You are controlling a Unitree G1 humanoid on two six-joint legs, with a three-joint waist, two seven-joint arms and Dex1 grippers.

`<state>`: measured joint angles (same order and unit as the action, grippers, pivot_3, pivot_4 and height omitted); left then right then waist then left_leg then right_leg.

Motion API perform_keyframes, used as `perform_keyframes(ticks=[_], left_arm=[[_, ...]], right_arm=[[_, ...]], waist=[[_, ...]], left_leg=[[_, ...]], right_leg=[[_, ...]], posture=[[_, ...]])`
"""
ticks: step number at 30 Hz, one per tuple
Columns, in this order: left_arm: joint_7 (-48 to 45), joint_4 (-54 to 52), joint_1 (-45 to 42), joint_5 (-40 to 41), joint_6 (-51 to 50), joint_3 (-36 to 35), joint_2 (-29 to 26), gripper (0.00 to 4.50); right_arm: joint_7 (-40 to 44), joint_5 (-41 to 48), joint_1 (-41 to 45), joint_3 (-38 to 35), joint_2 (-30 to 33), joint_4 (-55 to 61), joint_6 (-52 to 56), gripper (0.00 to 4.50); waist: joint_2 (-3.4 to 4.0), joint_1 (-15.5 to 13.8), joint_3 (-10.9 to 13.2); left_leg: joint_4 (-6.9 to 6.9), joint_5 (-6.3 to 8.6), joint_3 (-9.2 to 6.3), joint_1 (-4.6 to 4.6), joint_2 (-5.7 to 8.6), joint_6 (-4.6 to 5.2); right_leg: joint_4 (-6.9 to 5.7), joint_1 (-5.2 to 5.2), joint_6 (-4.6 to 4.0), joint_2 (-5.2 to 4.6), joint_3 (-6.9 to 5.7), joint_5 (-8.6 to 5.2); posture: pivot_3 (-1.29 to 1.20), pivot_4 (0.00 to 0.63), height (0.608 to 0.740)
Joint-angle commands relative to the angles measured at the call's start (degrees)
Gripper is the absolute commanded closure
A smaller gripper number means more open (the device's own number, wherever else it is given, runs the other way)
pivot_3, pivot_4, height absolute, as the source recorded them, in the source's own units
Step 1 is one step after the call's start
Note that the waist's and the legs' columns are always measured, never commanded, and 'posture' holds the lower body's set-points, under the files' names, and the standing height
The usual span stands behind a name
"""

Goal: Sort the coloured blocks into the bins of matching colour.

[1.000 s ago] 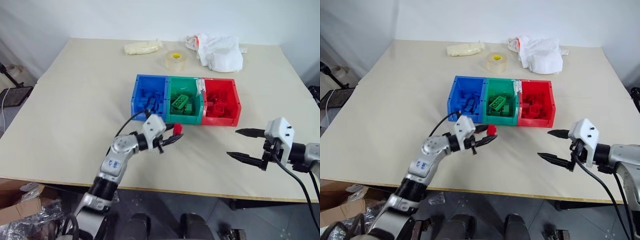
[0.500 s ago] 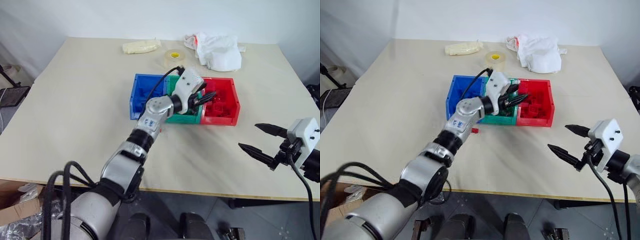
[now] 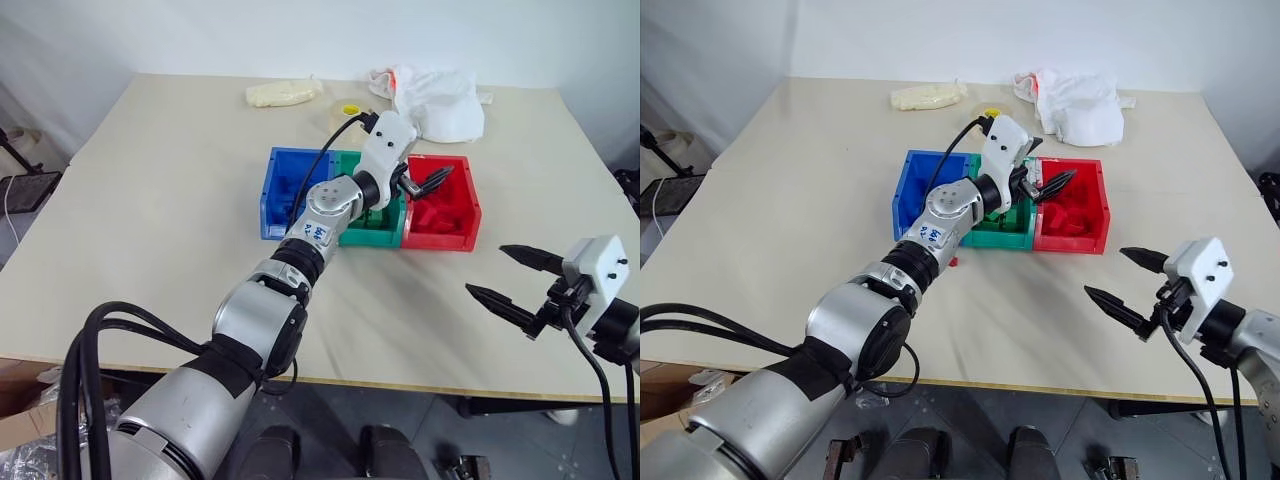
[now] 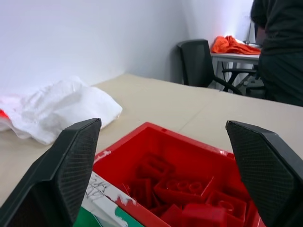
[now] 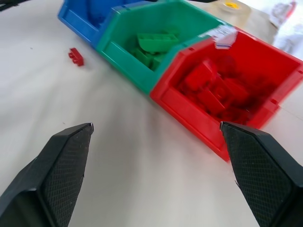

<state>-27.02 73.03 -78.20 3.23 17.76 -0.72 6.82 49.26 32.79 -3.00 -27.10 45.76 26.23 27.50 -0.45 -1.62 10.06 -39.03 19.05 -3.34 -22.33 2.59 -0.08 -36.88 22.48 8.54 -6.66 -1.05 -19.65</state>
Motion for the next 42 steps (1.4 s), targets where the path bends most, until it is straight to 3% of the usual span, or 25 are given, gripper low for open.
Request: perform_keyframes(ticks=[1,5,9,14,20,26,30,36,42], left_arm=[[-5.4,-3.3,2.7,-0.4,1.4,0.3,-1.3,0.02],[-13.0,-10.5,9.6,0.4,-0.7,1.2,-5.4,0.02],[-21.8,-32.2,25.2,2.8,-8.4,2.9,-13.6,0.02],[-26.2,-58.8,41.6,8.4,-22.4,2.3,-22.7,0.02],[-29.3,-76.0,57.2,14.2,-31.8,-1.4,-34.1,0.02],[-32.0,-80.6,68.0,17.4,-32.3,-6.9,-42.5,0.02],[-32.3,-80.9,69.3,18.1,-32.3,-7.4,-44.4,0.02],[-28.7,-79.2,65.3,15.4,-32.9,-3.4,-42.0,0.02],[-24.3,-69.1,57.0,8.6,-27.1,3.2,-36.5,0.02]], right_arm=[[0.7,0.6,1.1,0.2,0.9,-0.5,-0.6,0.0],[1.9,0.4,2.5,1.7,1.3,-1.9,-0.7,0.0],[4.0,0.0,5.3,4.2,2.1,-4.7,-1.2,0.0],[6.8,-0.5,9.4,7.3,3.0,-8.9,-2.2,0.0],[10.8,-1.8,15.5,11.4,4.0,-14.9,-3.6,0.0],[13.3,-3.2,19.5,14.3,3.9,-18.9,-4.9,0.0],[14.1,-3.7,21.0,15.4,3.7,-20.4,-5.5,0.0],[14.8,-4.1,21.3,15.5,3.6,-20.8,-5.9,0.0],[14.7,-3.0,19.1,13.7,3.9,-18.7,-5.2,0.0]], waist=[[0.01,0.0,0.0],[0.05,0.4,0.0],[0.12,1.4,-0.1],[0.16,1.6,-0.1],[0.17,1.3,-0.1],[0.18,1.2,-0.1],[0.21,0.9,-0.1],[0.21,0.4,-0.1],[0.21,0.3,-0.1]], left_leg=[[0.0,0.0,0.0,0.01,0.0,0.0],[0.01,-0.01,0.01,0.01,-0.04,-0.01],[0.06,-0.01,0.11,0.1,-0.17,-0.03],[0.0,-0.02,0.03,0.11,-0.38,-0.04],[-0.07,-0.01,-0.13,0.1,-0.35,-0.02],[-0.03,-0.01,-0.17,0.1,-0.33,-0.02],[-0.01,-0.01,-0.17,0.09,-0.33,-0.02],[-0.02,0.0,-0.16,0.09,-0.31,-0.01],[-0.04,0.0,-0.12,0.07,-0.27,0.0]], right_leg=[[-0.01,0.0,0.0,0.0,0.0,0.0],[-0.05,0.04,0.0,0.03,0.0,0.0],[-0.12,0.08,-0.01,0.07,0.03,0.0],[-0.14,0.03,-0.02,0.01,0.08,0.01],[0.0,-0.03,-0.03,-0.03,0.07,0.02],[0.12,-0.04,-0.05,-0.1,0.05,0.02],[0.24,-0.06,-0.05,-0.11,0.05,0.02],[0.23,-0.05,-0.06,-0.11,0.03,0.03],[-0.05,-0.04,-0.05,-0.08,0.02,0.04]], posture=[[0.0,0.15,0.74],[0.0,0.15,0.74],[0.0,0.15,0.74],[0.0,0.15,0.74],[0.0,0.15,0.74],[0.0,0.15,0.74],[0.0,0.15,0.74],[0.0,0.15,0.74],[0.0,0.15,0.74]])
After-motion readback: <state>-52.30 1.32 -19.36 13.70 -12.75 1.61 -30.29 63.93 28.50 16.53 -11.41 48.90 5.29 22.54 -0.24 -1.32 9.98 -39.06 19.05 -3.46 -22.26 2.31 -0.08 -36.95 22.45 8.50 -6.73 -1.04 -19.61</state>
